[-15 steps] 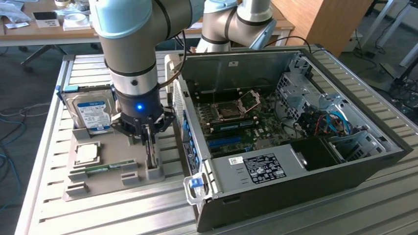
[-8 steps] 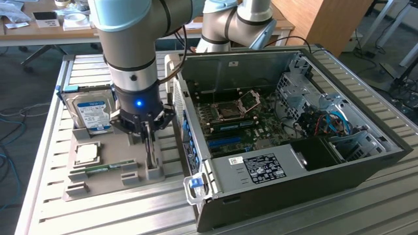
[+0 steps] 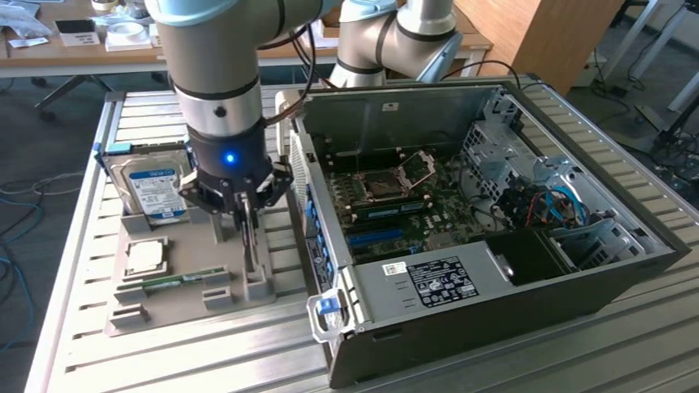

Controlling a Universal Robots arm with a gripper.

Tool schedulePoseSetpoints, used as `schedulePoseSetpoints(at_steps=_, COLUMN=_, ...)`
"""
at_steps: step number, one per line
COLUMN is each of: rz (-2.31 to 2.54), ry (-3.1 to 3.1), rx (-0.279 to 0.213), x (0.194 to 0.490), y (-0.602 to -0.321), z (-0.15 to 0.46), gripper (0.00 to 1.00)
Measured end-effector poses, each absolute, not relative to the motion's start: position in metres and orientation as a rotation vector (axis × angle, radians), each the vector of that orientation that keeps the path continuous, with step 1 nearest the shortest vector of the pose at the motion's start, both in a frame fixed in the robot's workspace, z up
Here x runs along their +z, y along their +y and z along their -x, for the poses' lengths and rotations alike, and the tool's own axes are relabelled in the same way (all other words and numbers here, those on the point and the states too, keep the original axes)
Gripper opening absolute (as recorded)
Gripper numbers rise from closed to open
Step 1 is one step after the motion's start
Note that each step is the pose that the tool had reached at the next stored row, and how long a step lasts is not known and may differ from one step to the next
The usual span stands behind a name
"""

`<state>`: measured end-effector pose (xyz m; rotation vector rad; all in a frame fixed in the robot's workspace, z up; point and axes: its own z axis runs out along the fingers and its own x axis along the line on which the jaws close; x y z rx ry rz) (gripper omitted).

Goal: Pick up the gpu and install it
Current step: 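Pick up the gpu and move the gpu toward the slot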

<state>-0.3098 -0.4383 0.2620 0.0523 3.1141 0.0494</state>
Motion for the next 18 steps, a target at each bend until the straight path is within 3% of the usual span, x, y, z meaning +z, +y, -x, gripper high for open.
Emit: schedulePoseSetpoints(at_steps=18, rz=-0.052, ry=3.114, rx=0.051, x=0.318, y=-0.438, z=0.31, gripper=0.27)
